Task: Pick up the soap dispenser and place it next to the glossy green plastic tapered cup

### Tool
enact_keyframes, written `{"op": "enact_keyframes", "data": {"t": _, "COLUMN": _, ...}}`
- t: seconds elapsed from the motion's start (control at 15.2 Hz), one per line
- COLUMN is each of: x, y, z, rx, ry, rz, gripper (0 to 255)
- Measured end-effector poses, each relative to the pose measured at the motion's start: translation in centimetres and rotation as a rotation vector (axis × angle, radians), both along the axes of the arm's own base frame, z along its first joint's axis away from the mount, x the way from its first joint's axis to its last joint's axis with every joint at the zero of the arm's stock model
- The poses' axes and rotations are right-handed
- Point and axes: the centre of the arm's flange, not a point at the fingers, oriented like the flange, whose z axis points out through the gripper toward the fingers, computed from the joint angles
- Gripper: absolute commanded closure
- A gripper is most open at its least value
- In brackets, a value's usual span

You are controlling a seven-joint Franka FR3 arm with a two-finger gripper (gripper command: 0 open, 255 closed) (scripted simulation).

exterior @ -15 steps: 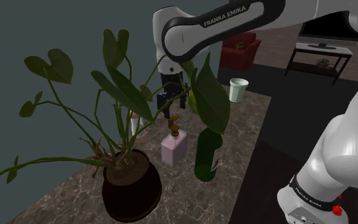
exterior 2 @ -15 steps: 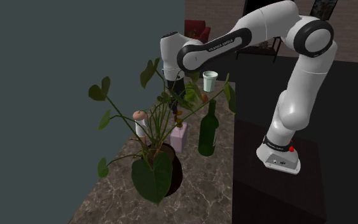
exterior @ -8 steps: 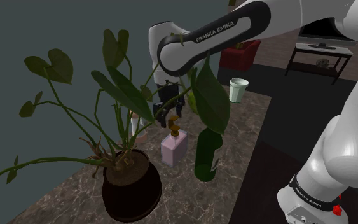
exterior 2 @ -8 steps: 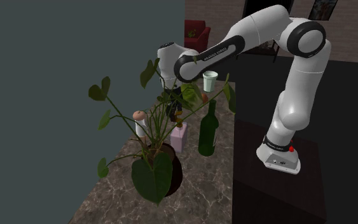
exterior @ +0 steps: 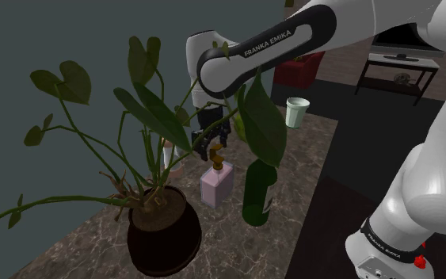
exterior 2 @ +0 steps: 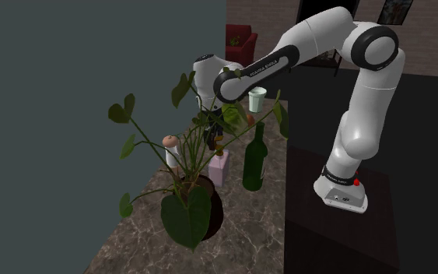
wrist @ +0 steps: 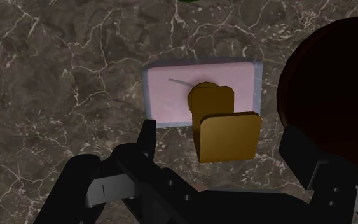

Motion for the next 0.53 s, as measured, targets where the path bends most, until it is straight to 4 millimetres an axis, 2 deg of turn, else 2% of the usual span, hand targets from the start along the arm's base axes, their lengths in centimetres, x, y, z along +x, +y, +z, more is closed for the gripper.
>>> {"op": "enact_keyframes", "data": {"t": 0.07, "x": 0.0, "y": 0.0, "z": 0.0, "rx": 0.0, "ry": 0.0, "rz": 0.0, "gripper": 255}}
{"op": "enact_keyframes", "data": {"t": 0.53, "x": 0.0, "y": 0.0, "z": -0.01, "rx": 0.0, "ry": 0.0, "rz": 0.0, "gripper": 255}}
